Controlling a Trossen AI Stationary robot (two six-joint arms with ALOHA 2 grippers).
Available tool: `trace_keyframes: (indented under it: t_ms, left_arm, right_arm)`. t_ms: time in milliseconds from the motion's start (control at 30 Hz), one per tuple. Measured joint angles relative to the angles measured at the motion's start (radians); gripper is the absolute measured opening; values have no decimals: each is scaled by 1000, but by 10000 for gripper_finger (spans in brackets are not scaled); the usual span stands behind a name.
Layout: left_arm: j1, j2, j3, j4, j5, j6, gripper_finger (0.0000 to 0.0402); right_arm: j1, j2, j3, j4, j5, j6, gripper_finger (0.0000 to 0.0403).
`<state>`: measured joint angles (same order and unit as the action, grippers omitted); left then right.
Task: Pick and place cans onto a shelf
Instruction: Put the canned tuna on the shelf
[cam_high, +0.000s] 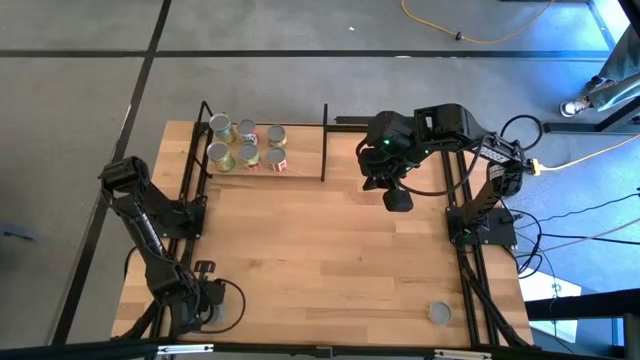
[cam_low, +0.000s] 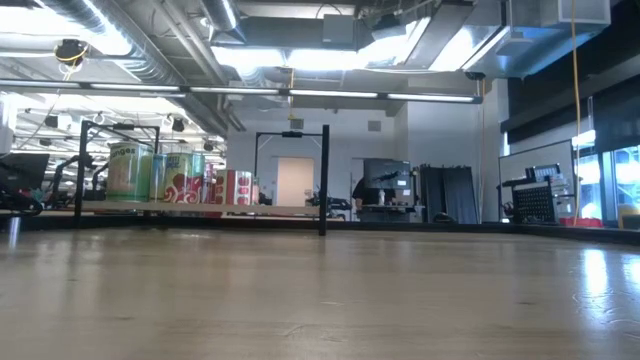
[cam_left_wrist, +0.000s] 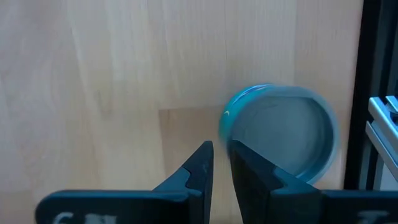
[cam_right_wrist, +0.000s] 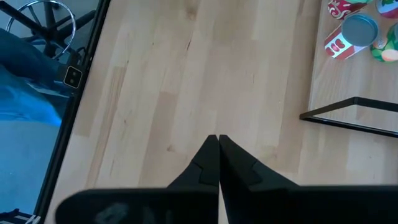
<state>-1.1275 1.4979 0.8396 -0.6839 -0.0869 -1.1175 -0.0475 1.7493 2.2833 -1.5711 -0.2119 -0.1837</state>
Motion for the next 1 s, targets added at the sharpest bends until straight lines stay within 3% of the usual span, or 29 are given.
trace_keyframes:
  t_ms: [1000]
  left_arm:
    - [1, 0, -63, 135, -9, -42, 49]
  right_arm:
    - [0, 0, 0, 0, 0, 30, 2]
